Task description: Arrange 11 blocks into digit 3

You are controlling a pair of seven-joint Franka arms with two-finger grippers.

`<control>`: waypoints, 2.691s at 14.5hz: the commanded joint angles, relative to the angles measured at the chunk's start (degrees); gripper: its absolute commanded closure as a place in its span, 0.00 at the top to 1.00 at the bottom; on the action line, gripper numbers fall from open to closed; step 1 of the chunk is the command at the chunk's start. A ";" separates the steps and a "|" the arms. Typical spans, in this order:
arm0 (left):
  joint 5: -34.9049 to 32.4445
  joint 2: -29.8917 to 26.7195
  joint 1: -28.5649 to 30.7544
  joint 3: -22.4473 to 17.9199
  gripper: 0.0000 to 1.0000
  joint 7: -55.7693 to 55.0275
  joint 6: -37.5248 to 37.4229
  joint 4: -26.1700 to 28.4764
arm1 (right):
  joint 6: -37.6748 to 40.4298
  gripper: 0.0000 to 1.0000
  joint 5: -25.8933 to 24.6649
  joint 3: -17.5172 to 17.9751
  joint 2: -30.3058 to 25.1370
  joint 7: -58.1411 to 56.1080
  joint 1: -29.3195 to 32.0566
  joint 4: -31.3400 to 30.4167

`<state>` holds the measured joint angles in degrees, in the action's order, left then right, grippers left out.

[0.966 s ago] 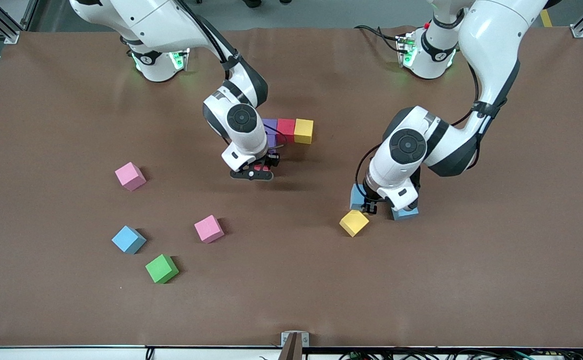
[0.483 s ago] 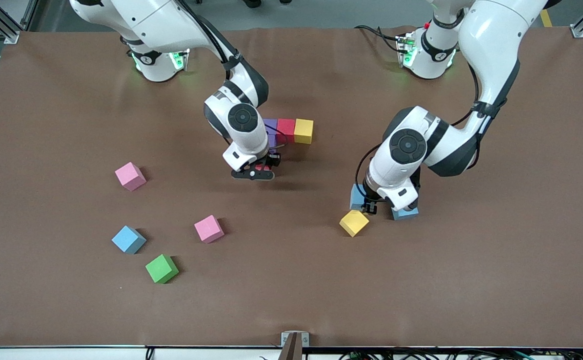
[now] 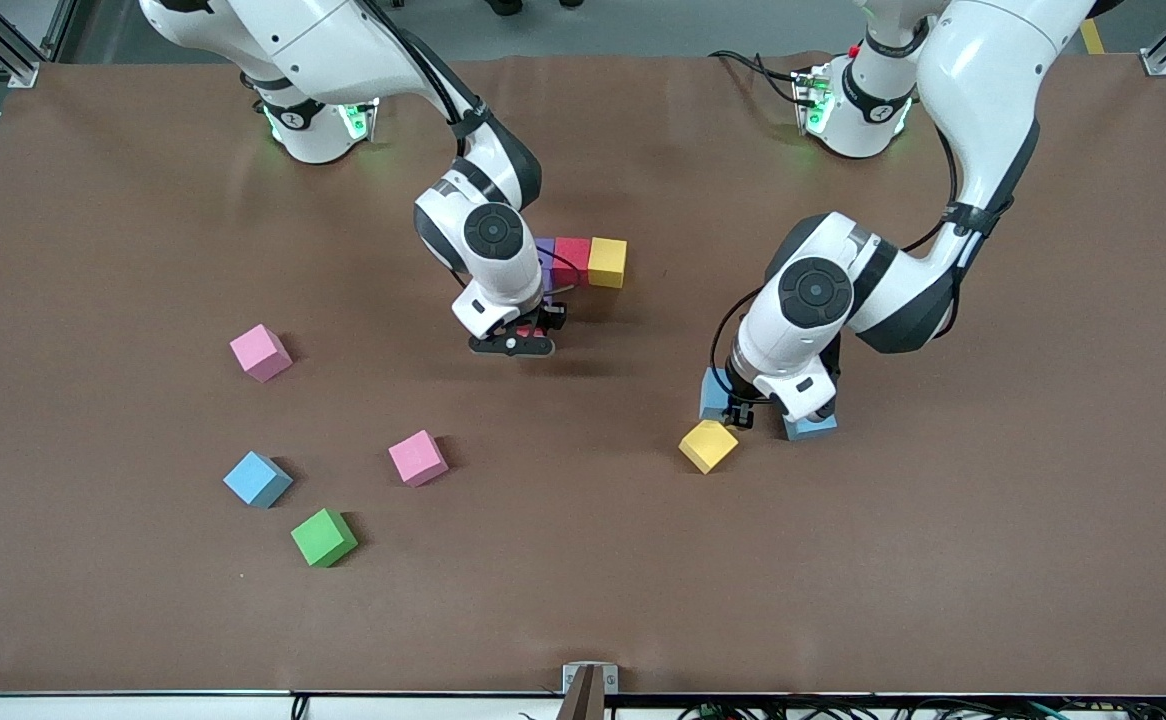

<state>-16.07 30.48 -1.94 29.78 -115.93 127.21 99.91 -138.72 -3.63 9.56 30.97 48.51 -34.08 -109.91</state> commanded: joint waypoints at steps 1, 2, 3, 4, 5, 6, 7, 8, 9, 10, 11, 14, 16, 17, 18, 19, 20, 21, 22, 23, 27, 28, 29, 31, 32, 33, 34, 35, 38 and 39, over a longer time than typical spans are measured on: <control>-1.16 0.72 0.09 0.28 0.32 0.27 0.23 -0.86 | -0.85 0.03 -1.99 -0.68 1.55 2.29 -0.98 0.93; -1.16 0.99 0.09 0.28 0.32 0.27 0.23 -0.86 | -0.76 0.03 -2.08 -0.68 1.55 2.30 -0.98 0.93; -1.16 0.99 0.09 0.28 0.32 0.27 0.23 -0.86 | -0.76 0.04 -2.17 -0.68 1.55 2.30 -0.98 0.93; -1.16 0.99 0.09 0.28 0.32 0.27 0.23 -0.86 | -0.76 0.04 -2.17 -0.68 1.55 2.30 -0.98 0.84; -1.16 0.99 0.09 0.28 0.32 0.27 0.23 -0.86 | -0.68 0.04 -2.17 -0.68 1.46 2.30 -0.90 0.84; -1.16 0.99 0.09 0.28 0.32 0.27 0.23 -0.86 | -0.68 0.04 -2.17 -0.68 1.46 2.38 -0.90 0.84; -1.16 0.99 0.09 0.28 0.32 0.27 0.23 -0.86 | -0.59 0.04 -2.26 -0.68 1.46 2.47 -0.90 0.84; -1.16 0.99 0.09 0.28 0.32 0.27 0.23 -0.86 | -0.41 0.04 -2.35 -0.77 1.46 2.47 -0.90 0.75; -1.16 0.99 0.09 0.28 0.32 0.27 0.23 -0.86 | -0.15 0.04 -2.52 -0.77 1.46 2.47 -0.81 0.75; -1.16 0.99 0.01 0.28 0.32 0.27 0.23 -0.86 | -0.06 0.04 -2.61 -0.77 1.46 2.30 -0.81 0.58; -1.07 0.99 -0.17 0.28 0.32 0.18 0.23 -0.86 | -0.06 0.05 -2.79 -0.77 1.37 2.12 -0.81 0.49; -1.07 1.86 -0.96 0.28 0.34 -0.61 0.23 -2.00 | 0.03 0.05 -4.98 -0.77 1.46 1.94 -0.46 0.49; -0.81 3.09 -2.80 0.28 0.34 -0.70 0.23 -3.49 | 0.03 0.05 -5.07 -0.77 1.37 1.94 -0.37 0.49; -0.89 3.88 -3.50 0.19 0.34 -1.22 0.23 -4.02 | 0.03 0.05 -5.07 -0.77 1.37 1.94 -0.37 0.49; -0.98 4.41 -4.21 0.19 0.34 -2.01 0.23 -4.37 | 0.03 0.05 -5.07 -0.77 1.37 1.94 -0.37 0.40; -0.98 4.76 -4.47 0.19 0.34 -2.28 0.23 -4.46 | 0.03 0.05 -5.07 -0.77 1.37 1.94 -0.37 0.40; -0.89 4.94 -5.09 0.28 0.34 -2.45 0.23 -4.46 | 0.03 0.06 -5.07 -0.77 1.37 2.03 -0.37 0.40; -0.81 5.12 -5.18 0.28 0.34 -2.98 0.23 -4.55 | 0.03 0.07 -5.07 -0.77 1.37 2.12 -0.46 0.40; -0.98 5.29 -5.61 0.28 0.34 -3.59 0.23 -4.55 | 0.11 0.07 -5.07 -0.77 1.37 2.21 -0.54 0.31; -0.89 5.73 -6.58 0.28 0.34 -4.12 0.23 -4.55 | 0.03 0.07 -5.07 -0.77 1.37 2.38 -0.54 0.31; -0.89 7.40 -9.22 0.19 0.34 -4.65 0.41 -4.55 | 0.99 0.07 -5.07 -0.68 1.29 2.56 -0.81 0.31; -0.89 7.93 -9.57 0.19 0.34 -5.00 1.02 -4.55 | 1.08 0.07 -5.07 -0.68 1.29 2.56 -0.81 0.31; -0.89 8.02 -9.66 0.19 0.34 -5.26 2.07 -4.55 | 1.08 0.07 -5.07 -0.68 1.20 2.56 -0.81 0.31; -1.16 8.63 -9.66 0.10 0.35 -5.27 4.00 -4.46 | 1.08 0.07 -5.07 -0.68 1.29 2.65 -0.81 0.31; -1.51 8.72 -9.75 0.10 0.35 -5.27 4.10 -4.46 | 0.99 0.07 -5.07 -0.68 1.29 2.73 -0.81 0.31; -1.60 8.81 -10.01 0.10 0.35 -5.27 4.10 -4.55 | 1.08 0.07 -4.99 -0.68 1.29 3.17 -0.81 0.31; -1.60 8.81 -10.01 0.10 0.35 -5.27 4.19 -4.46 | 1.08 0.07 -4.99 -0.60 1.29 3.43 -0.81 0.31; -1.77 8.81 -10.01 0.10 0.35 -5.27 4.10 -4.46 | 1.08 0.07 -4.99 -0.60 1.29 3.79 -0.81 0.31; -2.73 9.16 -9.93 0.02 0.35 -5.27 4.19 -4.38 | 1.08 0.08 -4.99 -0.60 1.20 3.88 -0.81 0.31; -3.00 9.25 -9.84 0.02 0.35 -5.27 4.19 -4.37 | 1.08 0.08 -4.90 -0.51 1.20 4.05 -0.81 0.31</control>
<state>-17.18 38.95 -11.71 29.76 -120.47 131.20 96.33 -138.58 -7.01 9.27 31.66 50.47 -34.46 -109.69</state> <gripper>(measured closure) 0.392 0.471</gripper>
